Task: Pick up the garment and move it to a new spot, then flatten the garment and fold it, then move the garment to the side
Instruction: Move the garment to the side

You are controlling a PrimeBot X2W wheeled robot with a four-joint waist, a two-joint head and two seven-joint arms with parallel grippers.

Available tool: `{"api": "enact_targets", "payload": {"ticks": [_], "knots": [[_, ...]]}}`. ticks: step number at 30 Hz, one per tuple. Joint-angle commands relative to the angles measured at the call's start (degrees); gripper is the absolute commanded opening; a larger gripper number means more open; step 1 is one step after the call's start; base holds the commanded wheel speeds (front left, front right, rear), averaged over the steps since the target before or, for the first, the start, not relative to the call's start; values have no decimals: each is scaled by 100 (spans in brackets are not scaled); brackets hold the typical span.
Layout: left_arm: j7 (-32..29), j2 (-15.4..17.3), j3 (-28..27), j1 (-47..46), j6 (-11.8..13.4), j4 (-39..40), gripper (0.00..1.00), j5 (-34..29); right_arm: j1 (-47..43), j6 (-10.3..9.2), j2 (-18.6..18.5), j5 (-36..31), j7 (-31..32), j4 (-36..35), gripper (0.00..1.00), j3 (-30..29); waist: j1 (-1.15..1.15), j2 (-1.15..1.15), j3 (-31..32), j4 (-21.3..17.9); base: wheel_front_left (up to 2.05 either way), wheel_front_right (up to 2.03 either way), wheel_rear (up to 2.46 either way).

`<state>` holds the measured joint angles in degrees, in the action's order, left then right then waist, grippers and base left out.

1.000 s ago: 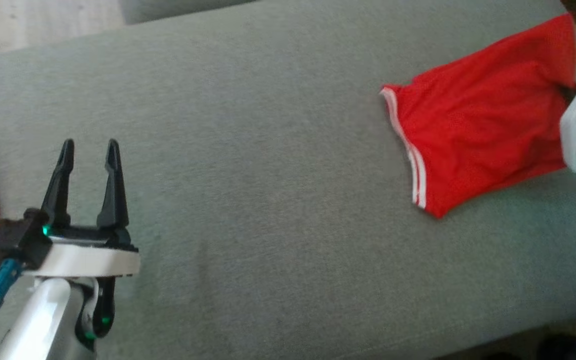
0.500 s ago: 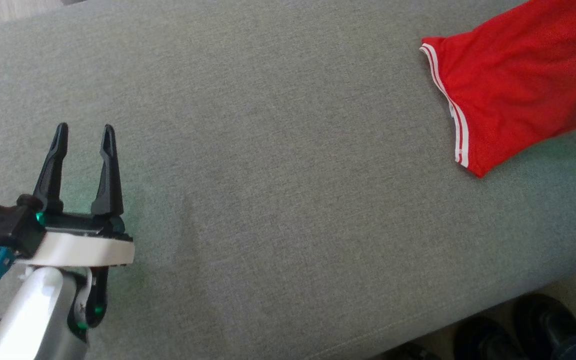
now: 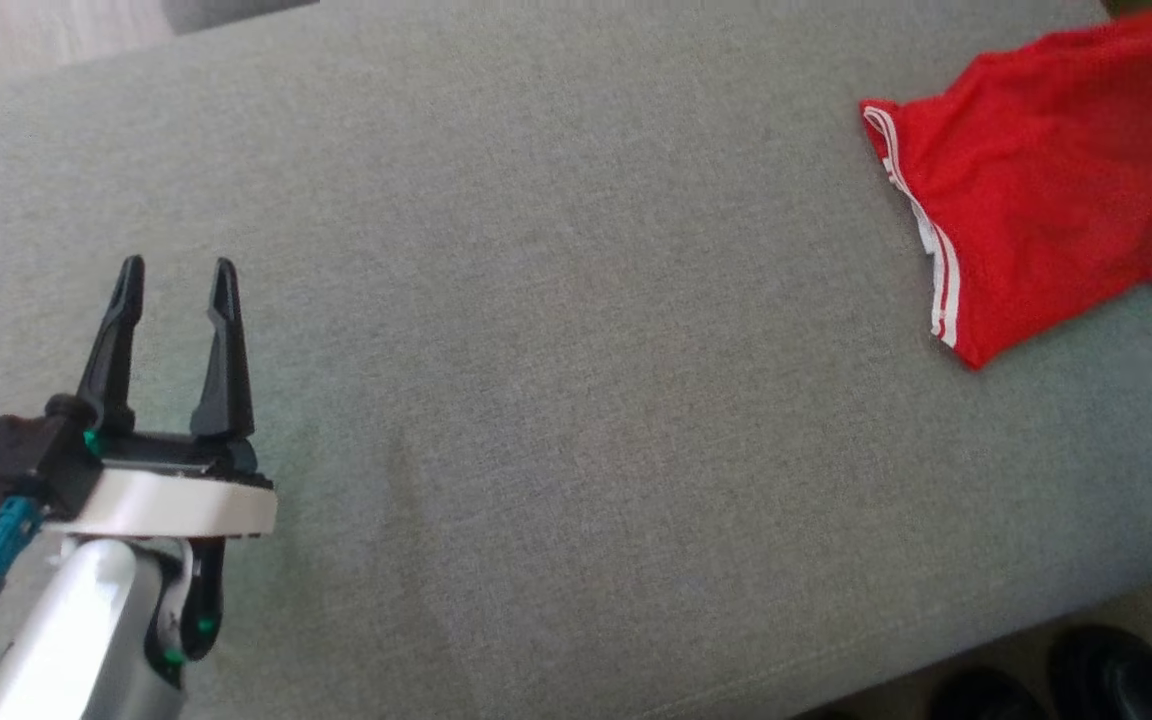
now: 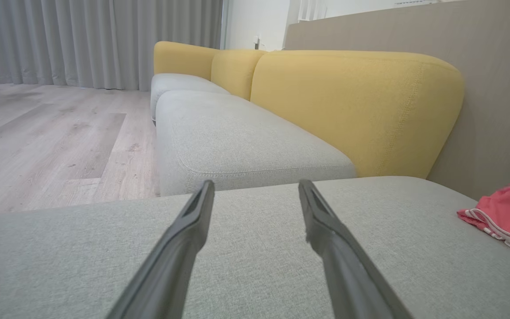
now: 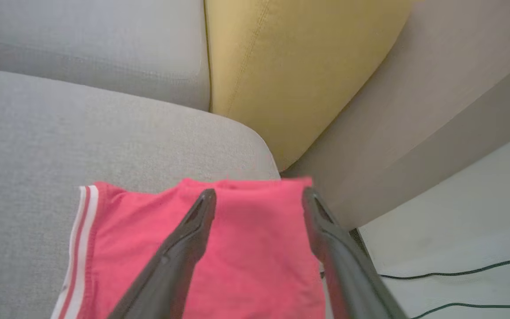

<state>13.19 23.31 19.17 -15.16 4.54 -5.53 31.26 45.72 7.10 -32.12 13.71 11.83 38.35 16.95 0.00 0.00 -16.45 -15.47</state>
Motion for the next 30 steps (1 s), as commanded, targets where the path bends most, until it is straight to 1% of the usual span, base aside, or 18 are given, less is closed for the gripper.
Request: {"api": "enact_targets", "payload": {"ticks": [1, 6, 8, 11, 14, 18, 22, 26, 30], "knots": [[52, 111, -200, -120, 19, 129, 100, 11, -3, 39, -126, 71, -70, -167, 100, 4, 0, 0, 115, 72, 0, 0, 0], [123, -47, -231, 131, 8, -35, 100, 82, -504, 39, 105, 480, -402, -369, 100, -189, 0, 0, 559, 301, 0, 0, 0], [141, -97, -257, 248, -3, -98, 100, 103, -790, 39, 261, 631, -527, -506, 100, -300, 0, 0, 728, 391, 0, 0, 0], [161, -170, -290, 444, -18, -176, 100, 97, -1338, 39, 574, 796, -796, -811, 100, -523, 0, 0, 973, 548, 0, 0, 0], [172, -224, -339, 660, -15, -202, 100, 40, -1981, 39, 998, 885, -1131, -1205, 100, -810, 0, 0, 1187, 689, 0, 0, 0], [178, -280, -475, 963, -4, -186, 100, -37, -2836, 39, 1580, 790, -1481, -1828, 100, -916, 0, 0, 1446, 821, 0, 0, 0], [179, -337, -632, 1272, -2, -122, 100, -125, -3501, 39, 1958, 416, -1659, -2319, 100, -960, 0, 0, 1624, 945, 0, 0, 0], [180, -446, -792, 1470, -45, -65, 100, -195, -3924, 39, 2241, 211, -1730, -2655, 100, -1224, 0, 0, 1709, 1083, 0, 0, 0], [180, -521, -857, 1605, -102, -105, 100, -255, -4124, 39, 2321, 69, -1661, -2828, 100, -1336, 0, 0, 1746, 1149, 0, 0, 0]]}}
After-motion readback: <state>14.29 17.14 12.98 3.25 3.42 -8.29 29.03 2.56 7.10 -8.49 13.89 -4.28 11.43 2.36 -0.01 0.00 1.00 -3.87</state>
